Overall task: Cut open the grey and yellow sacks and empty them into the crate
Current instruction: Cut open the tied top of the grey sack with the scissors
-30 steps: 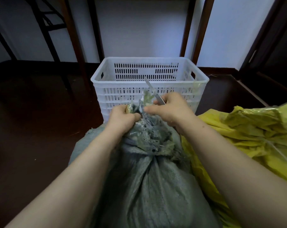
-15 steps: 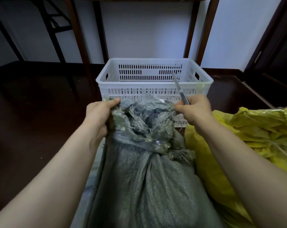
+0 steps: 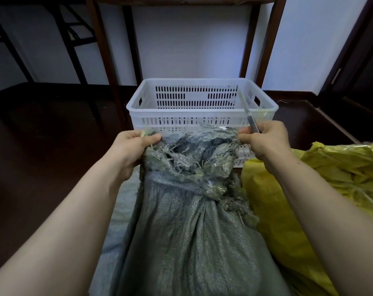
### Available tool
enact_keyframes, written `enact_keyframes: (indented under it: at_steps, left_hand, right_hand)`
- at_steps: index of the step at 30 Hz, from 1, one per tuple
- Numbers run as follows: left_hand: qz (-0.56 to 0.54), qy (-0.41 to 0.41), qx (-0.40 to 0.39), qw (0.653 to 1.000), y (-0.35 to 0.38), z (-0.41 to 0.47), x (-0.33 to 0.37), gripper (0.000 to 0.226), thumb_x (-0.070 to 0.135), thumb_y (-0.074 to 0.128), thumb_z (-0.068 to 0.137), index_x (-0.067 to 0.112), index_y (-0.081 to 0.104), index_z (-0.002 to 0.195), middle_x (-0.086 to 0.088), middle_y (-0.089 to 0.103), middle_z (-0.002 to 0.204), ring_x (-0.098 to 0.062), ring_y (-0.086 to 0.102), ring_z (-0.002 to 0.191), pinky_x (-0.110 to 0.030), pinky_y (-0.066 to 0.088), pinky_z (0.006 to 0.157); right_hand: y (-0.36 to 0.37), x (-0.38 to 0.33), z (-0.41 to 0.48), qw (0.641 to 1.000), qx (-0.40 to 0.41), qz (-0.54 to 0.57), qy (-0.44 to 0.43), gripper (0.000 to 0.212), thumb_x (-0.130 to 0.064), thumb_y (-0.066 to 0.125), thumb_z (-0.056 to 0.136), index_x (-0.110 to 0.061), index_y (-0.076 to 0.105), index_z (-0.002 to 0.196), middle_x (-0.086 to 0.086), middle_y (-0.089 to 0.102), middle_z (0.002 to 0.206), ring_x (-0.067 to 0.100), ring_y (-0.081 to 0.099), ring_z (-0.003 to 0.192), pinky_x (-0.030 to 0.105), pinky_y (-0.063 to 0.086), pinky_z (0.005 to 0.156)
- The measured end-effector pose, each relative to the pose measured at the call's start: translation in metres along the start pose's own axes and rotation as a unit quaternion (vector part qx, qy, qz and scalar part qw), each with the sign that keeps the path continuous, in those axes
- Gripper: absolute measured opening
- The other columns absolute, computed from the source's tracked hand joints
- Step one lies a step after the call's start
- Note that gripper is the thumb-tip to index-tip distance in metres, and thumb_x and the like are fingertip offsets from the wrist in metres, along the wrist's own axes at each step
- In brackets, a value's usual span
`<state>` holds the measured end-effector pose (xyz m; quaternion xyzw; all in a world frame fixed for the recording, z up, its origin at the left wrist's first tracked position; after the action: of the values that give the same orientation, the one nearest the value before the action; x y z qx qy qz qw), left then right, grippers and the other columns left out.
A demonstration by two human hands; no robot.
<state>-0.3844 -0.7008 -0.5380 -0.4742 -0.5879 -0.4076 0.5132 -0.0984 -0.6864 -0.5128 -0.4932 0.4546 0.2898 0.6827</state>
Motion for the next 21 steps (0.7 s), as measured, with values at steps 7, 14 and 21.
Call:
enact_keyframes:
  at_steps: [7, 14, 21]
  left_hand:
    - [0.136, 0.012, -0.143, 0.980, 0.022, -0.012, 0.009, 0.064, 0.052, 0.088, 0.048, 0.010, 0.074, 0.095, -0.008, 0.075, 0.093, -0.025, 0.071, 0.089, -0.043, 0.052, 0.093]
    - [0.225, -0.029, -0.181, 0.957, 0.027, -0.017, 0.006, 0.092, 0.095, 0.049, 0.049, 0.020, 0.074, 0.097, 0.003, 0.074, 0.095, -0.019, 0.069, 0.095, -0.032, 0.045, 0.083]
    - [0.461, 0.039, -0.059, 0.885, 0.036, -0.006, 0.011, 0.064, 0.046, 0.081, 0.064, 0.011, 0.061, 0.113, -0.006, 0.062, 0.108, -0.025, 0.060, 0.099, -0.031, 0.049, 0.082]
  right_hand:
    - [0.009, -0.012, -0.006, 0.996, -0.061, 0.054, 0.047, 0.014, -0.018, 0.060, 0.086, -0.013, 0.063, 0.074, 0.006, 0.054, 0.069, 0.011, 0.032, 0.037, 0.015, 0.023, 0.033]
    - [0.028, -0.022, -0.023, 0.989, -0.145, -0.025, -0.012, 0.037, -0.034, 0.085, 0.064, -0.007, 0.062, 0.072, -0.011, 0.038, 0.028, 0.001, 0.033, 0.027, 0.015, 0.025, 0.033]
    - [0.037, -0.040, -0.025, 0.987, -0.148, 0.029, -0.058, 0.027, -0.025, 0.084, 0.066, -0.009, 0.063, 0.073, -0.015, 0.047, 0.034, -0.005, 0.038, 0.026, 0.009, 0.028, 0.032]
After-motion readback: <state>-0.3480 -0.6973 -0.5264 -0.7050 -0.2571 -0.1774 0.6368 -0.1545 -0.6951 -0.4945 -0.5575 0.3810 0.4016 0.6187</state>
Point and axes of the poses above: each hand's wrist, its own z-axis towards the middle knuckle, its own y-axis out of the palm, x = y × z, the point moved 6 cm from there along z, towards the middle knuckle
